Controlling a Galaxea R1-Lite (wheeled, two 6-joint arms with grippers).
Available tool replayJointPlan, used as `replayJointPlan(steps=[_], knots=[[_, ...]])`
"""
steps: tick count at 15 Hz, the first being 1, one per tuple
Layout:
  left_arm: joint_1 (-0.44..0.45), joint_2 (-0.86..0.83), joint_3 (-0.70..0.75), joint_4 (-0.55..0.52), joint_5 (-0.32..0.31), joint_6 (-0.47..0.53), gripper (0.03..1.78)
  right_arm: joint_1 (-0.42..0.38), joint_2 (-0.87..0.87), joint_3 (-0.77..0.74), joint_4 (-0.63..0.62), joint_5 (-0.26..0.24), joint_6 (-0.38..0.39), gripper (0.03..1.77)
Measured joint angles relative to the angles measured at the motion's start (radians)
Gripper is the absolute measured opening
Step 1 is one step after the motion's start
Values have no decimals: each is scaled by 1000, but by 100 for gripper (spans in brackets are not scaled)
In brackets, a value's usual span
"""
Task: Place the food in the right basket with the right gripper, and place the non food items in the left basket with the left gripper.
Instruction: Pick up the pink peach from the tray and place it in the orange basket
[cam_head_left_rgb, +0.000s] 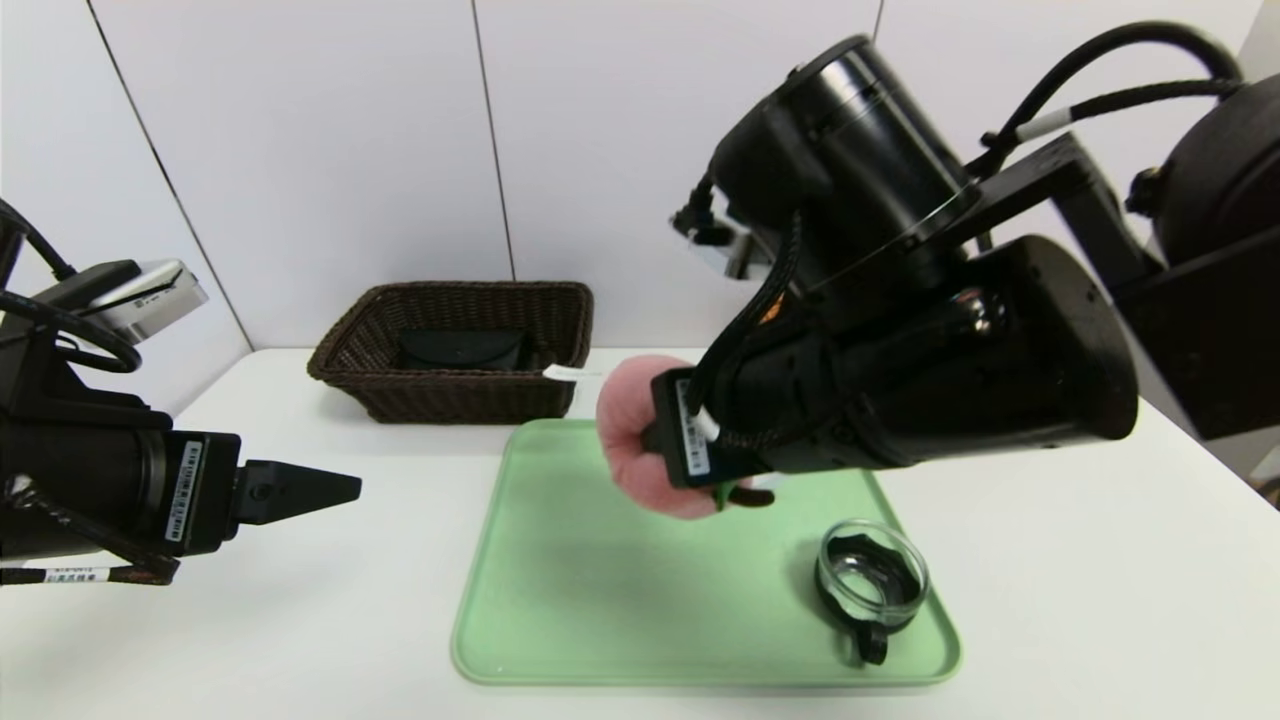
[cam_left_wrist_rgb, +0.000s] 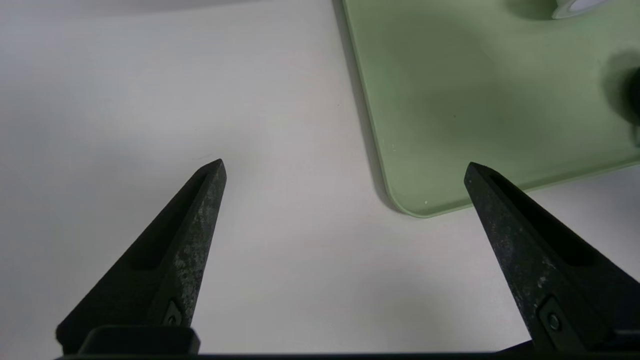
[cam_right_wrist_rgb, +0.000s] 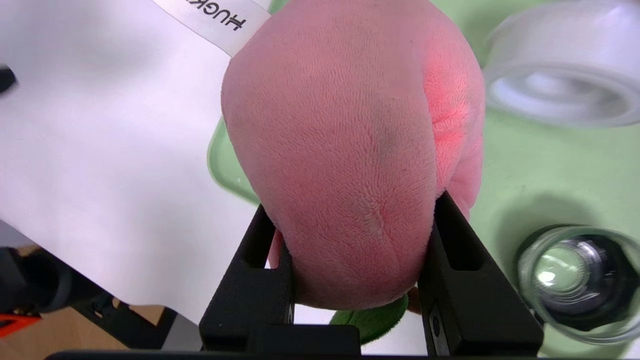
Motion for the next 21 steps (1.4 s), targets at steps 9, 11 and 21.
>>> replayJointPlan(steps=[9, 11, 21], knots=[[0, 5, -7, -54, -4, 11, 169, -403, 16, -148, 3, 6, -176, 66], [-6, 11, -11, -102, -11, 17, 169, -488, 53, -176, 5, 6, -220, 66], [-30, -28, -114, -132, -151, 65, 169, -734, 237, -248, 1, 10, -239, 66]])
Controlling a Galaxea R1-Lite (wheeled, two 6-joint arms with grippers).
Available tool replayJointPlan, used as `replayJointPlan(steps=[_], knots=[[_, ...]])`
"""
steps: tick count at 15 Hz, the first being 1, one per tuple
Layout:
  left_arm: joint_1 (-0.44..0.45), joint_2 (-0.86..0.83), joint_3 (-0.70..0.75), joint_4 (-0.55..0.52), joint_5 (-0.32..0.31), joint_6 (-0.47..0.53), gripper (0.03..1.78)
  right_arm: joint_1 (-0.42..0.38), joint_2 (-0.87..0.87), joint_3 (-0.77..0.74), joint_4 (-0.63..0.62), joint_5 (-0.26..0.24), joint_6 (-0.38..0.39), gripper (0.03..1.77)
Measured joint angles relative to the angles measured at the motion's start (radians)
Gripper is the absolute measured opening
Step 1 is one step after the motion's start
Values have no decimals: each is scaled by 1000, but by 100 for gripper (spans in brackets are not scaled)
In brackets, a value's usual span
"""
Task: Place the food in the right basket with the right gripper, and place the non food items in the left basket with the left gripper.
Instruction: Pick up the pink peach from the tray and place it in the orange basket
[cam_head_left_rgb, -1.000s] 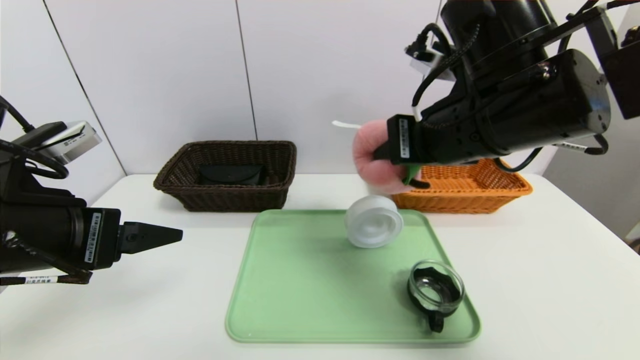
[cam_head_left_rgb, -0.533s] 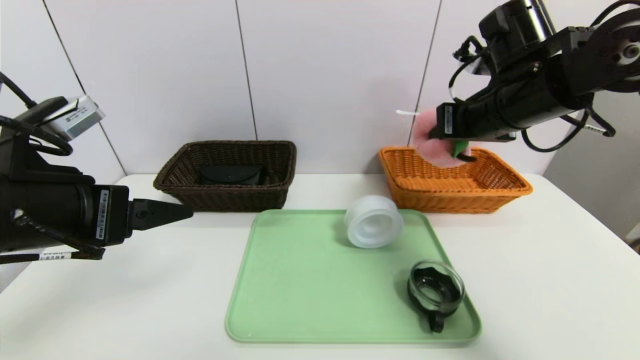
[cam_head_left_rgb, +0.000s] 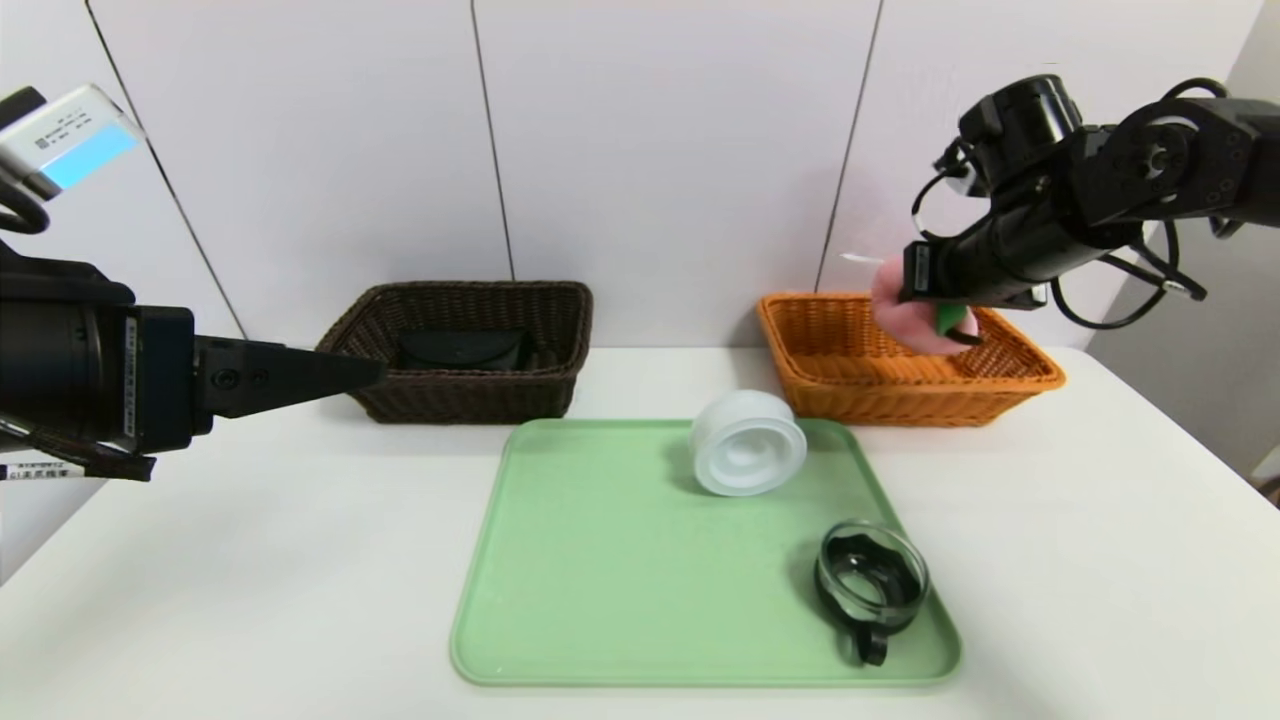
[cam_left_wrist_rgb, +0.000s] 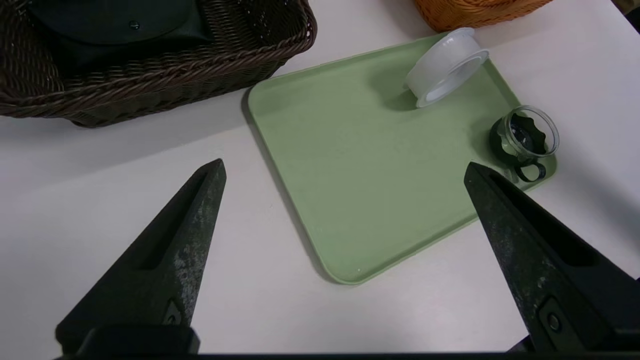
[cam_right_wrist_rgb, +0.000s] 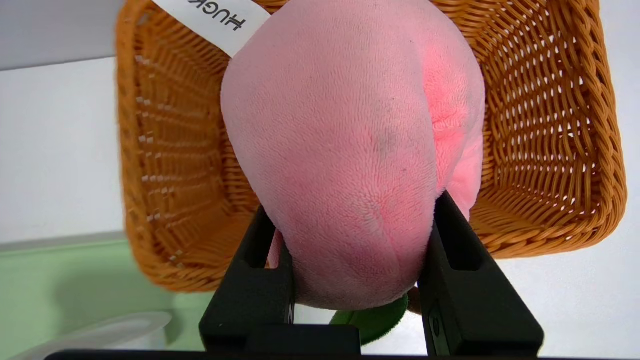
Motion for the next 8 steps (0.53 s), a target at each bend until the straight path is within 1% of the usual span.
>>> replayJointPlan(steps=[3, 4, 5, 7, 8], knots=[[1, -3, -1, 0, -1, 2, 169, -18, 50, -6, -3, 2, -9, 66], [1, -3, 1, 0, -1, 2, 169, -22, 64, -6, -4, 2, -10, 73], [1, -3, 2, 0, 0, 2, 169, -26, 76, -6, -3, 8, -10, 86], [0, -3, 2, 0, -1, 2, 169, -34, 92, -7, -10, 33, -7, 106], [0, -2, 0, 0, -1, 2, 169, -35, 97, -7, -18, 35, -5, 114]])
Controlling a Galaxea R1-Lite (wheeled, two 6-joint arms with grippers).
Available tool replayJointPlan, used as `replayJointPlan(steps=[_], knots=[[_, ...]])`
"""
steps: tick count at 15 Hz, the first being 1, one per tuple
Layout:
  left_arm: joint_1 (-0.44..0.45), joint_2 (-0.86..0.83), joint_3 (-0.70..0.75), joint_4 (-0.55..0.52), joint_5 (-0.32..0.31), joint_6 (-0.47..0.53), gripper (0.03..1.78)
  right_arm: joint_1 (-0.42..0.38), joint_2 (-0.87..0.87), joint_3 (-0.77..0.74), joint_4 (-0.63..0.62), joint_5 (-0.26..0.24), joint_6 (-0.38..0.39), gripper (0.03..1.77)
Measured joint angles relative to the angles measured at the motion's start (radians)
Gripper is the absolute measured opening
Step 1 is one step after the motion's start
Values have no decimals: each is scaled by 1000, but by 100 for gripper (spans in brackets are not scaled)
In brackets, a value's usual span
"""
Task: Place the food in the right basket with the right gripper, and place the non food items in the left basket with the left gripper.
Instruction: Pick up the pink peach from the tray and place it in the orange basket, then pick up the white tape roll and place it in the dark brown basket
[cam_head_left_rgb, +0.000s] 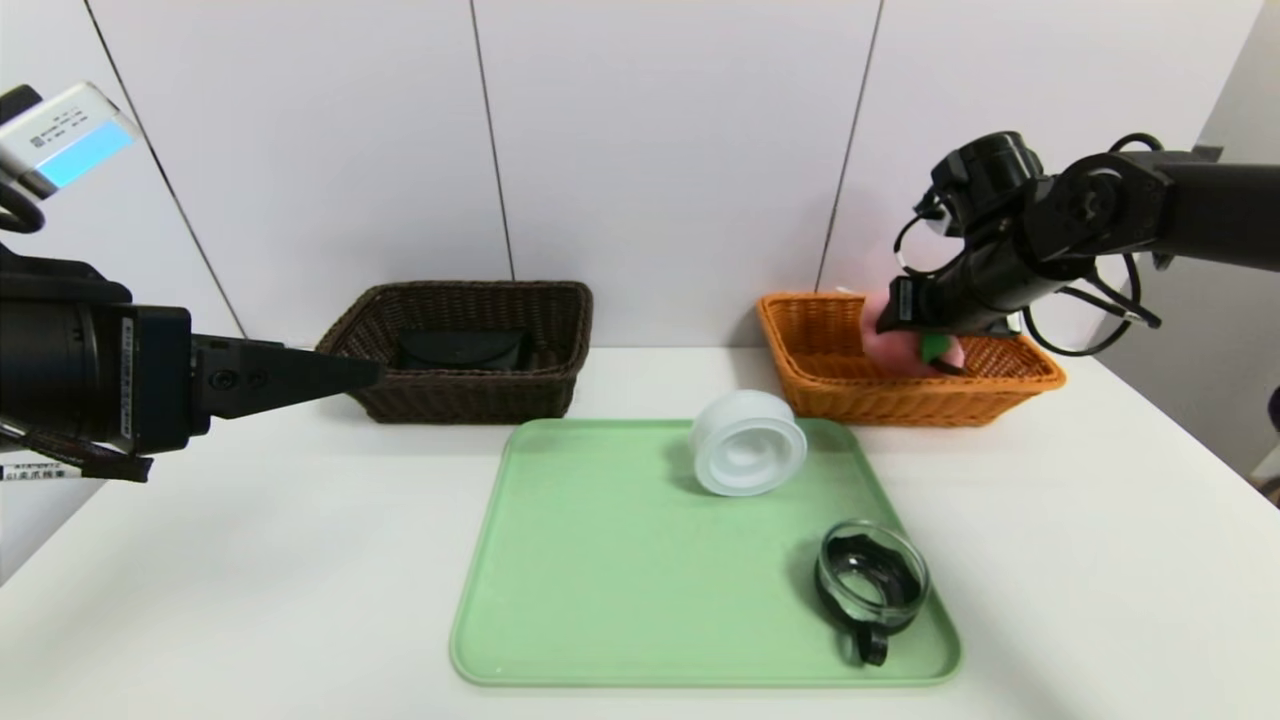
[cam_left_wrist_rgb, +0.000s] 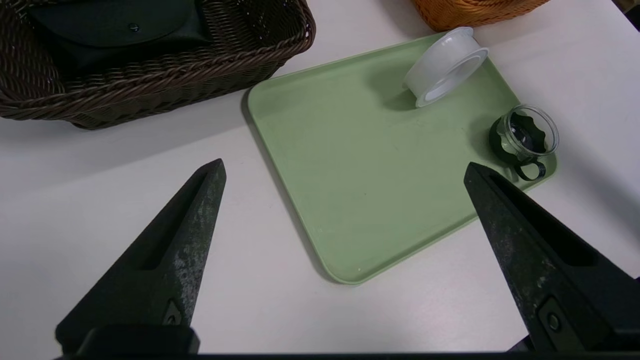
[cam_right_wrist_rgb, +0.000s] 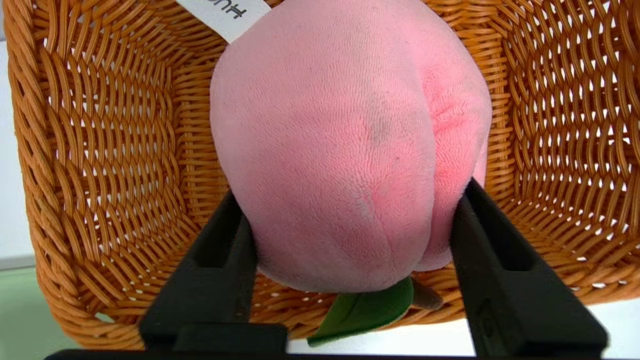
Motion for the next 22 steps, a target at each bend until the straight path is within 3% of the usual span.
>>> replayJointPlan(steps=[8, 22], knots=[[0, 2, 2, 0, 0, 1, 169, 0, -11, 0, 10, 5, -2, 151], [-2, -3, -13, -1, 0, 2, 169, 0, -92, 1, 24, 10, -12, 168]])
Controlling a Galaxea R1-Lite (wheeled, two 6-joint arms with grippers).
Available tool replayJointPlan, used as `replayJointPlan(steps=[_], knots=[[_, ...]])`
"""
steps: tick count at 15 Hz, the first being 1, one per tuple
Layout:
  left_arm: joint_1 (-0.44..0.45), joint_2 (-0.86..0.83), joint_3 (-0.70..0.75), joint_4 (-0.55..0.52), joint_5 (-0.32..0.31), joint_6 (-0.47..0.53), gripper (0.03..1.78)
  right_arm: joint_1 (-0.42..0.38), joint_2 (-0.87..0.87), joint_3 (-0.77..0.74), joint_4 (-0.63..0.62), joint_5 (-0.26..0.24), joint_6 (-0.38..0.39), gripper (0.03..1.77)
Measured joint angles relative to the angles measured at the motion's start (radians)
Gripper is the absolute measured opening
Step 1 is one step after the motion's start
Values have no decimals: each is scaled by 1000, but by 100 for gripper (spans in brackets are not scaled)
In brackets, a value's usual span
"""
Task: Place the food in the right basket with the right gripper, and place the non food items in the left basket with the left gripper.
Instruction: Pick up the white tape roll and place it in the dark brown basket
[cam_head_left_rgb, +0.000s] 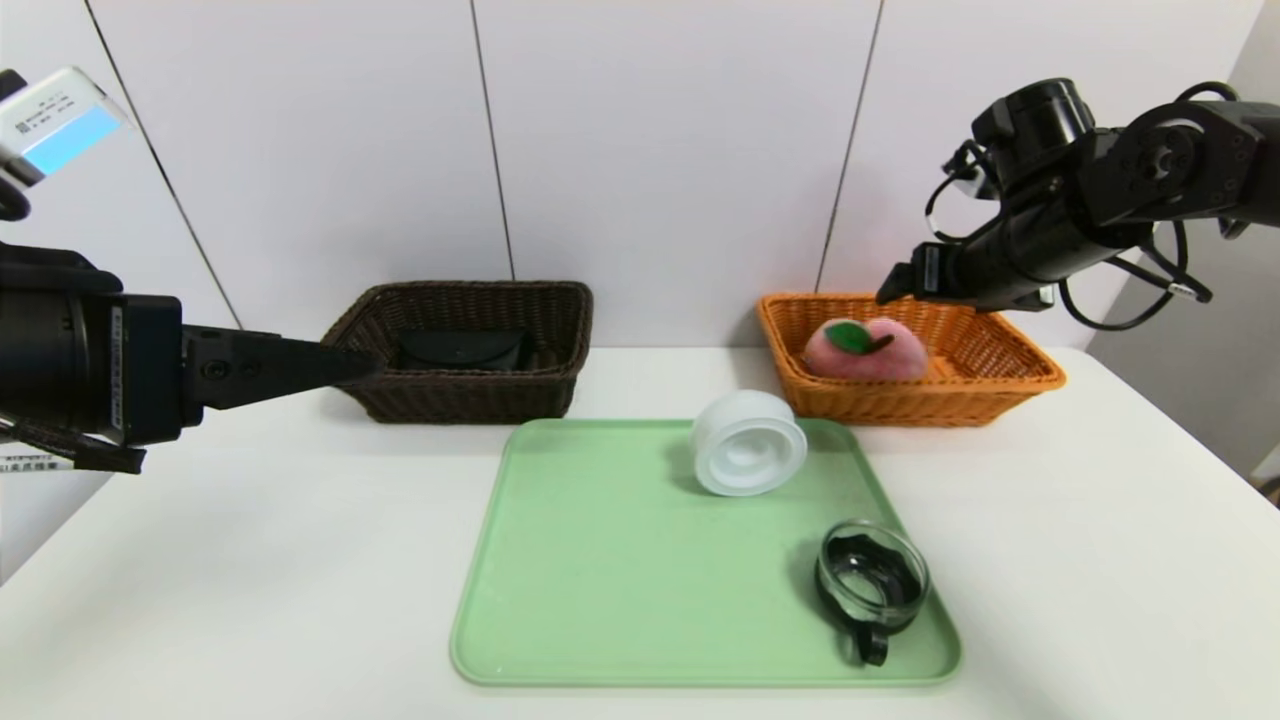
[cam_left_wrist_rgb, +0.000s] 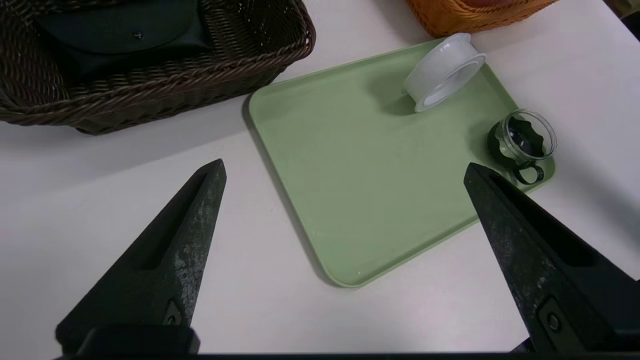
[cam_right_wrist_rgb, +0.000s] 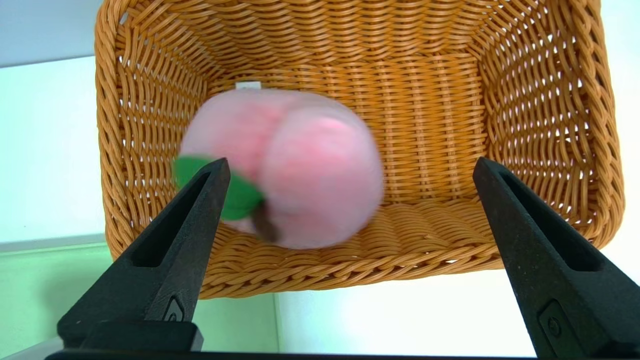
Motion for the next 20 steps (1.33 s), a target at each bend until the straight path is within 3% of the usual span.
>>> replayJointPlan(steps=[14, 20], knots=[[-29, -46, -63, 1, 1, 27, 169, -2, -126, 4, 69, 28, 8, 169], [-29, -44, -67, -7, 0, 28, 169, -8, -261, 6, 165, 115, 14, 169]])
